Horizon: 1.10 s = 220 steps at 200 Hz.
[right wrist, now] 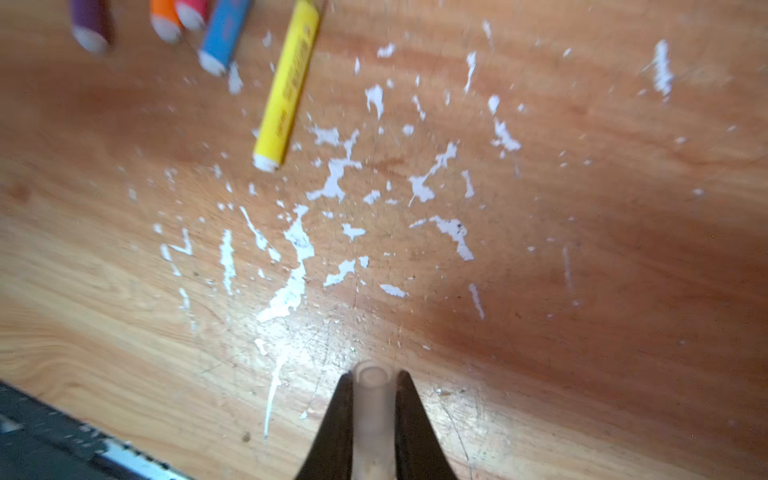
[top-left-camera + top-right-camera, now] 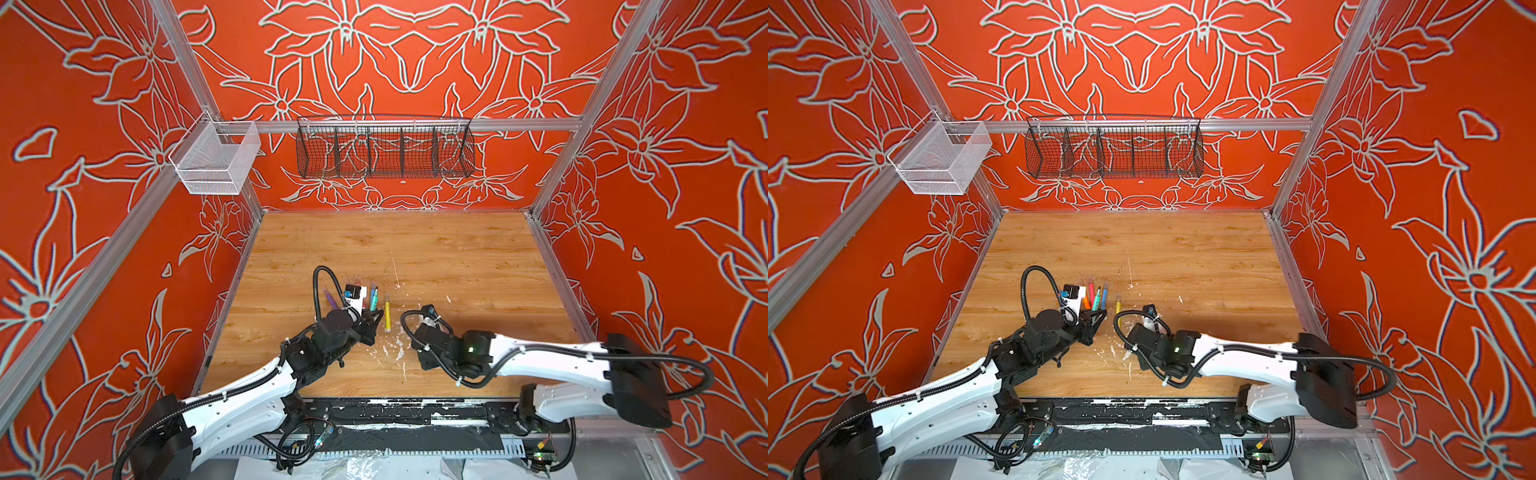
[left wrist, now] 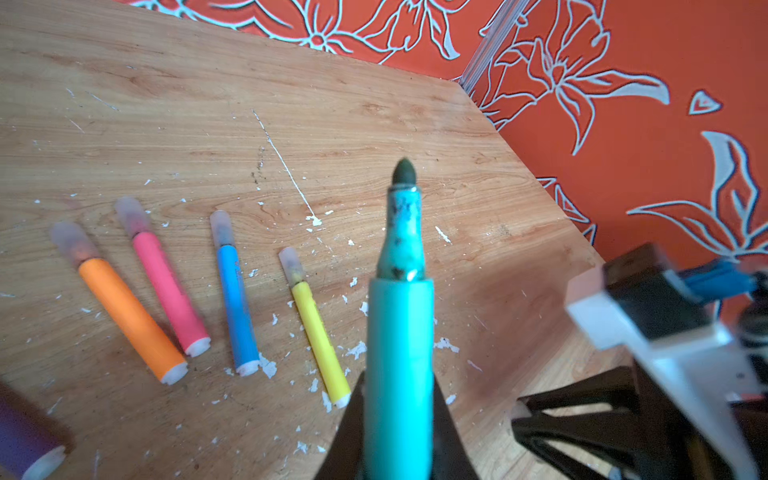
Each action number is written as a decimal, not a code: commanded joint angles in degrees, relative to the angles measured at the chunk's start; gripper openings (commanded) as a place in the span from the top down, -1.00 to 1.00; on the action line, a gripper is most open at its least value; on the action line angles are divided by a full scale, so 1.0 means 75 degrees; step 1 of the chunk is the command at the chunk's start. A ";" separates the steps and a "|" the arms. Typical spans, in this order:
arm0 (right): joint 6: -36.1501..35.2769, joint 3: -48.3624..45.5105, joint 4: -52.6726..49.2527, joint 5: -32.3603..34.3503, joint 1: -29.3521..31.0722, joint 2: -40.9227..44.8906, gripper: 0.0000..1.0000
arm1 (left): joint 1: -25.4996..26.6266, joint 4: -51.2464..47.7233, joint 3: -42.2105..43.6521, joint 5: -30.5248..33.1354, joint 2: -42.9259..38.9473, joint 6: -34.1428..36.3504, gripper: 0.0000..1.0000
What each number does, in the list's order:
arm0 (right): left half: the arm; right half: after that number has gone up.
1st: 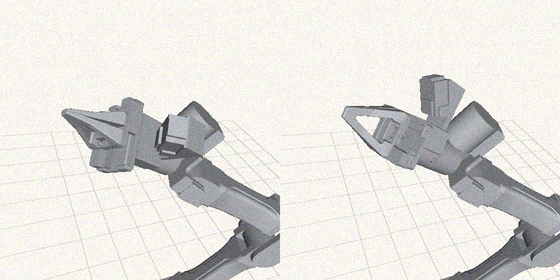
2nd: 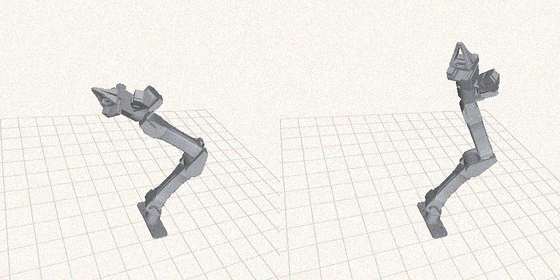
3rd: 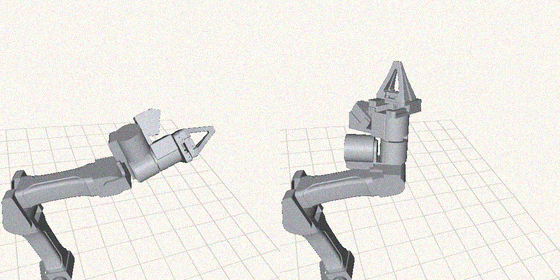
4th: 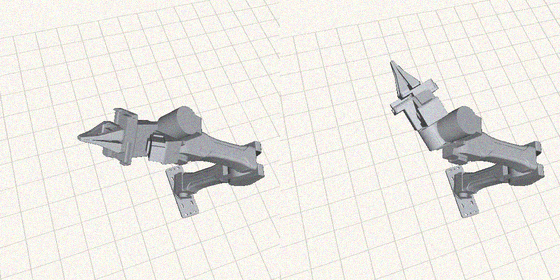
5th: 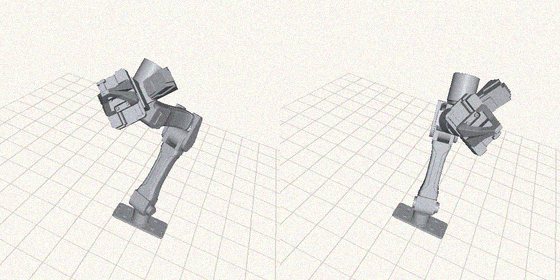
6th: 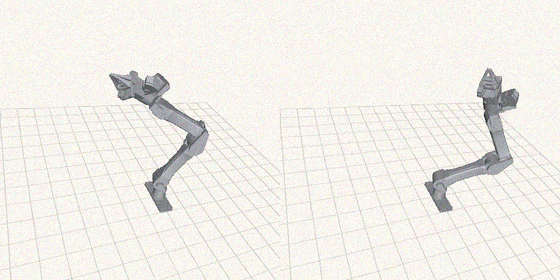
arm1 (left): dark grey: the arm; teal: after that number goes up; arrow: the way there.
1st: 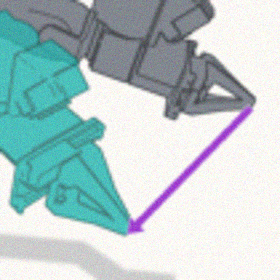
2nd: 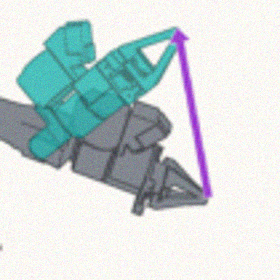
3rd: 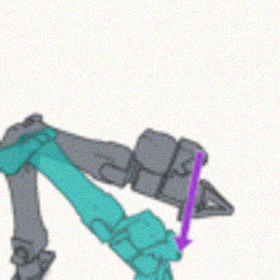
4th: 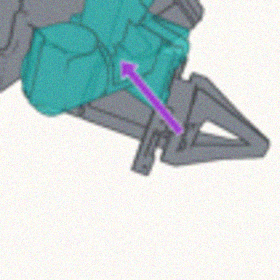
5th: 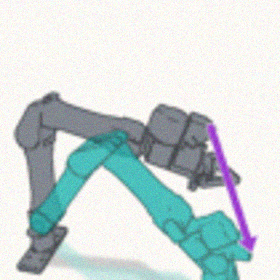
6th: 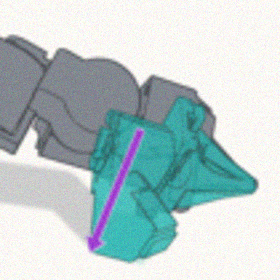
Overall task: Insert the pens into the pen caps
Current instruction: 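Close the right gripper on the clear cap and lift it, then carry the clear cap with the right gripper over the green marker tip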
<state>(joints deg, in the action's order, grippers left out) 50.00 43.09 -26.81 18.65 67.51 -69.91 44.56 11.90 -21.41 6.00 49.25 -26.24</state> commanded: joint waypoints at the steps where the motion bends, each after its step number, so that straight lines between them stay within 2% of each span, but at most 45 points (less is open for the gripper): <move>1: -0.0033 -0.0102 -0.0169 0.0717 -0.0071 0.0989 0.77 | -0.0034 0.0391 0.0021 -0.0476 -0.0128 -0.0064 1.00; 28: -0.0323 0.0119 -0.0177 0.1177 -0.0086 0.2081 0.78 | -0.0023 0.0503 -0.0086 -0.1110 -0.0122 -0.0215 1.00; 47: -0.0565 0.0356 -0.0020 0.1351 -0.0087 0.2422 0.78 | 0.0040 0.0658 -0.0173 -0.1549 -0.0044 -0.0232 1.00; 81: -0.0783 0.0964 0.0067 0.1526 -0.0085 0.2250 0.89 | 0.0553 0.0675 -0.0509 -0.1645 0.0363 0.0123 1.00; 117: -0.1017 0.1139 0.0671 0.1519 -0.0098 0.2214 0.89 | 0.1007 0.1014 -0.0782 -0.1878 0.0899 0.0506 1.00; 170: -0.1164 0.1231 0.1058 0.2070 -0.0215 0.2241 0.90 | 0.1137 0.1505 -0.0802 -0.1925 0.1433 0.0657 1.00; 181: -0.1185 0.1204 0.1183 0.1892 -0.0379 0.2256 0.90 | 0.1137 0.1540 -0.0813 -0.1910 0.1488 0.0642 1.00; 201: -0.1095 0.1268 0.1303 0.0964 -0.0934 0.2158 1.00 | 0.1137 0.1642 -0.0813 -0.1935 0.1587 0.0612 1.00; 220: -0.0884 0.1309 0.1316 0.0420 -0.1401 0.2002 1.00 | 0.1137 0.1647 -0.0871 -0.1970 0.1670 0.0595 1.00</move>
<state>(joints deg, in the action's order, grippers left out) 42.13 50.96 -18.63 27.46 60.38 -53.82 52.84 21.50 -26.57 -7.88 60.97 -22.46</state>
